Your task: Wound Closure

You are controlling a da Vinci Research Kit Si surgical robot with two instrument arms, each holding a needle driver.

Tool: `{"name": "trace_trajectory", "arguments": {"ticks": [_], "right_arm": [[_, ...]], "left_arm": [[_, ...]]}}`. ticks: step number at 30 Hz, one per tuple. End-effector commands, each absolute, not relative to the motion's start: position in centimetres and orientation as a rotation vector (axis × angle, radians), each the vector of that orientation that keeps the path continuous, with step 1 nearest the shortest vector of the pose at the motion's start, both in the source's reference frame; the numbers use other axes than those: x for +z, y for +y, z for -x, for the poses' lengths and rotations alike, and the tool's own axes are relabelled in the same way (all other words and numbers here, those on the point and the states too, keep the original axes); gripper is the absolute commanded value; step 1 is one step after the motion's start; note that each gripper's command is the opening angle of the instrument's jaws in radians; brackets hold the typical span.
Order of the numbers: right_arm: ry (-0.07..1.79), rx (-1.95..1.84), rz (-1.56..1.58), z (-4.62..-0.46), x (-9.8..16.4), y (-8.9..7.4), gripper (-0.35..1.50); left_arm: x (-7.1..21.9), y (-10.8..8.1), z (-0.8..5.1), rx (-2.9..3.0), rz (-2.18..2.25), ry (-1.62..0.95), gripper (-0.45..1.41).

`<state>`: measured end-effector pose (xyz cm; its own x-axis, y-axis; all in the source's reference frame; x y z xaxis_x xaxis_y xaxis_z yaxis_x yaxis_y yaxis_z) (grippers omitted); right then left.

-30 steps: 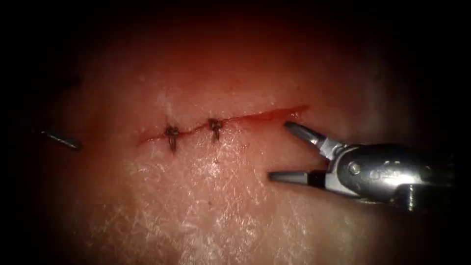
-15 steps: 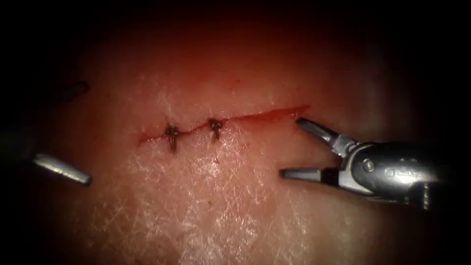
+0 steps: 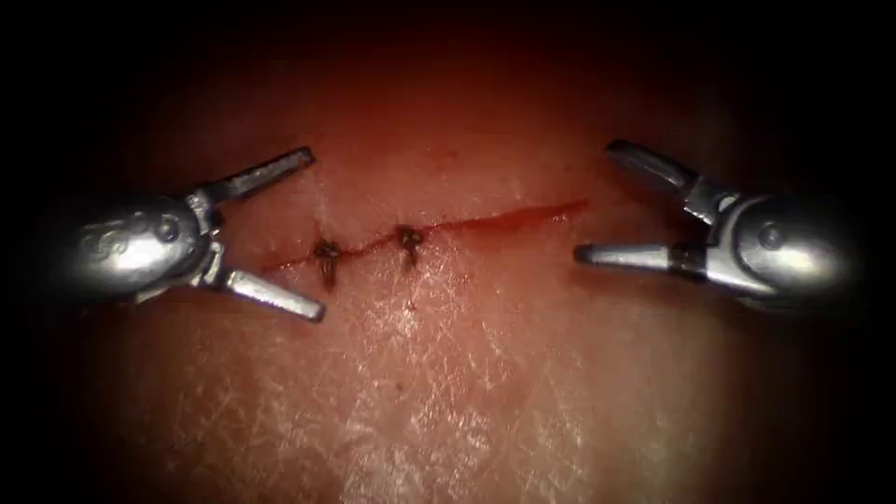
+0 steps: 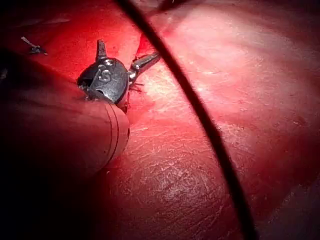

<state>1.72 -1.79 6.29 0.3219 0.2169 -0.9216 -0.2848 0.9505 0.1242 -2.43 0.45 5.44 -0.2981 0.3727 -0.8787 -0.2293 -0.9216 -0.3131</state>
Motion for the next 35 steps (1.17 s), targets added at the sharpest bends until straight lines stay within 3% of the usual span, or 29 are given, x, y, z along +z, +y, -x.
{"name": "trace_trajectory", "arguments": {"ticks": [1, 35], "right_arm": [[1.2, 0.331, 0.068, -1.75, 6.35, -1.81, 1.25], [1.196, 0.321, 0.101, -1.82, 6.45, -1.96, 1.23]], "left_arm": [[5.51, 0.43, 2.48, 2.26, 1.585, -0.183, 0.91], [5.62, 0.38, 2.42, 2.269, 1.593, -0.176, 0.71]]}}
